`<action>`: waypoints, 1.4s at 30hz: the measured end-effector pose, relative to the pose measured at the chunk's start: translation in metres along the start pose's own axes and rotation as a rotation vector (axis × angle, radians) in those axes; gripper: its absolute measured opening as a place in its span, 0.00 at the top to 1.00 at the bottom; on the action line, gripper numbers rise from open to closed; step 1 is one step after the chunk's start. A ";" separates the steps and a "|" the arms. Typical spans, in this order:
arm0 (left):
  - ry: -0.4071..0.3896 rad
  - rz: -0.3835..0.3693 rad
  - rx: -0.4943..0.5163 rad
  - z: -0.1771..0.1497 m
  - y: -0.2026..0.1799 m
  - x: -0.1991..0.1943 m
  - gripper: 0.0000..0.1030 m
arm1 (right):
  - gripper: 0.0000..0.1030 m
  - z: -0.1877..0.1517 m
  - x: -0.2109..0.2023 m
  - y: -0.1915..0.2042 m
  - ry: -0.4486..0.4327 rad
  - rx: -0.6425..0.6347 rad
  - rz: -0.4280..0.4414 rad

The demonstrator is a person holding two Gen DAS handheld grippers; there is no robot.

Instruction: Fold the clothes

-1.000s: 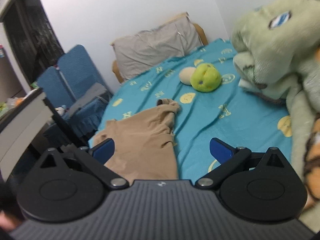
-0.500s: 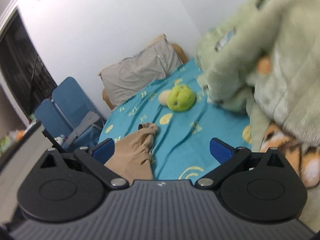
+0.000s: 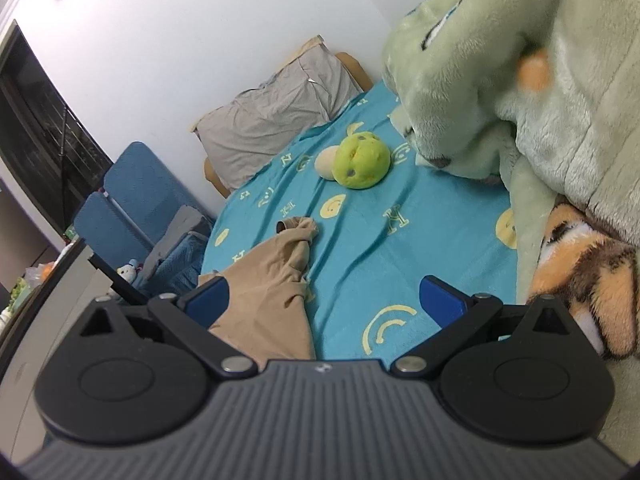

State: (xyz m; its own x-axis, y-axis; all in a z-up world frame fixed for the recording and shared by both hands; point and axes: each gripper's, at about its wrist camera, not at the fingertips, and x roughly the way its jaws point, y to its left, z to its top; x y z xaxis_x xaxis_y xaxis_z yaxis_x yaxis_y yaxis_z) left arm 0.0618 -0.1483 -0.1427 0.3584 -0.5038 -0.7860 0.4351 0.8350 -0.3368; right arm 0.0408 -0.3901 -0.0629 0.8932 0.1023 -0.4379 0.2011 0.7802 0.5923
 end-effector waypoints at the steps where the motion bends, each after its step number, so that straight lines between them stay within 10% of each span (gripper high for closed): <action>1: -0.012 -0.027 -0.029 0.004 0.007 -0.011 0.96 | 0.00 0.000 0.001 0.000 0.003 0.002 -0.002; 7: -0.020 -0.300 -0.380 0.015 0.094 -0.071 0.96 | 0.00 -0.003 0.007 0.005 0.018 -0.017 -0.027; 12: 0.099 -0.123 -0.477 0.014 0.155 -0.072 0.95 | 0.00 -0.010 0.016 0.019 0.050 -0.075 -0.054; 17: 0.145 -0.001 -0.365 0.012 0.158 -0.066 0.94 | 0.00 -0.018 0.026 0.030 0.090 -0.141 -0.091; 23: 0.092 -0.024 -0.281 0.032 0.140 -0.075 0.58 | 0.00 -0.025 0.026 0.041 0.102 -0.162 -0.094; 30: -0.056 -0.054 -0.408 0.097 0.164 -0.059 0.24 | 0.00 -0.037 0.039 0.053 0.157 -0.157 -0.049; 38: -0.153 -0.004 -0.503 0.160 0.192 0.035 0.30 | 0.00 -0.044 0.061 0.056 0.206 -0.154 -0.047; 41: -0.184 0.017 -0.448 0.172 0.187 0.058 0.46 | 0.00 -0.045 0.069 0.056 0.216 -0.150 -0.041; 42: -0.199 0.019 -0.421 0.176 0.184 0.063 0.67 | 0.00 -0.045 0.072 0.056 0.219 -0.152 -0.041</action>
State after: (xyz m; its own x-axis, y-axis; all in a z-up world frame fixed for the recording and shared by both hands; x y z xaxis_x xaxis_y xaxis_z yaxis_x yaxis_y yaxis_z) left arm 0.3097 -0.0652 -0.1625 0.5325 -0.4856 -0.6933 0.0684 0.8411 -0.5365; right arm 0.0984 -0.3114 -0.0915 0.7741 0.1869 -0.6049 0.1577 0.8685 0.4700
